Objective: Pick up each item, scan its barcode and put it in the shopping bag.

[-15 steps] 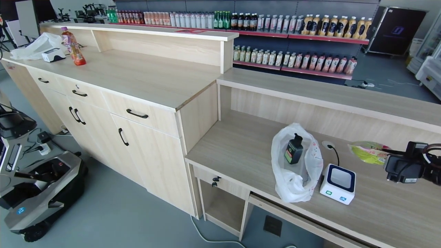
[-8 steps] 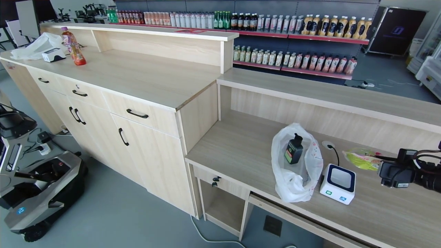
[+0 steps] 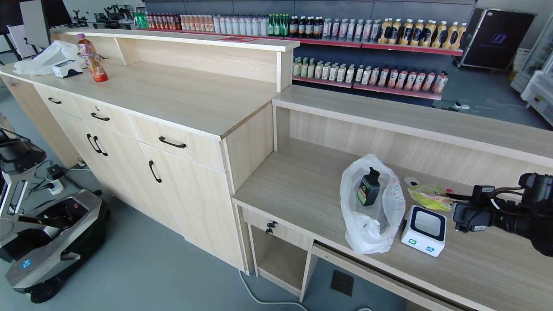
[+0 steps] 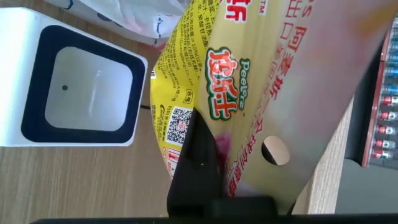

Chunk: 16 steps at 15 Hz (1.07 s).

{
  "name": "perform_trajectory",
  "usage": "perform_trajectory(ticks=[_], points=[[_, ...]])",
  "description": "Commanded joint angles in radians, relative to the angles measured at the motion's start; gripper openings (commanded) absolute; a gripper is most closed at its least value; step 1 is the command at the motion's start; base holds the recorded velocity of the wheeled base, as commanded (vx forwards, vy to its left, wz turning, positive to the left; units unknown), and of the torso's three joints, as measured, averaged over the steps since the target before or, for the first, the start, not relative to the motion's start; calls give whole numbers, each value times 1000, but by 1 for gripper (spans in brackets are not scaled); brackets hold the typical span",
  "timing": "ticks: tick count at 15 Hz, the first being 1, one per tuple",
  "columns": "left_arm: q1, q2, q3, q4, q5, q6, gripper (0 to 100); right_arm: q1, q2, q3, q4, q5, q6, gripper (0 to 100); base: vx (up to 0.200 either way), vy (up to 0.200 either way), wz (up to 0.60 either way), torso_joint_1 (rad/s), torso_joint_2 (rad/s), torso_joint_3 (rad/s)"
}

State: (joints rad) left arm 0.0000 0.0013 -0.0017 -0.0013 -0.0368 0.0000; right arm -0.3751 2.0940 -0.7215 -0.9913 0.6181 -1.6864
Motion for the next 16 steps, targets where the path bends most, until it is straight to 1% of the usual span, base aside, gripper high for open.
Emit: perform_trajectory(ticks=[1, 5, 10, 12, 15, 16], points=[[0, 0, 0, 0, 0, 0, 100, 28, 37, -4, -17, 0, 1, 0, 0, 0, 0, 0, 0, 0], [0, 0, 0, 0, 0, 0, 100, 50, 70, -3, -29, -4, -9, 0, 0, 0, 0, 0, 0, 0], [0, 0, 0, 0, 0, 0, 100, 48, 84, -22, -35, -4, -73, 0, 0, 0, 0, 0, 0, 0], [0, 0, 0, 0, 0, 0, 100, 41, 73, -21, -36, -4, -101, 0, 0, 0, 0, 0, 0, 0], [0, 0, 0, 0, 0, 0, 100, 39, 29, -16, -36, -4, -107, 0, 0, 0, 0, 0, 0, 0], [0, 0, 0, 0, 0, 0, 100, 21, -2, 5, -30, -3, -108, 0, 0, 0, 0, 0, 0, 0]])
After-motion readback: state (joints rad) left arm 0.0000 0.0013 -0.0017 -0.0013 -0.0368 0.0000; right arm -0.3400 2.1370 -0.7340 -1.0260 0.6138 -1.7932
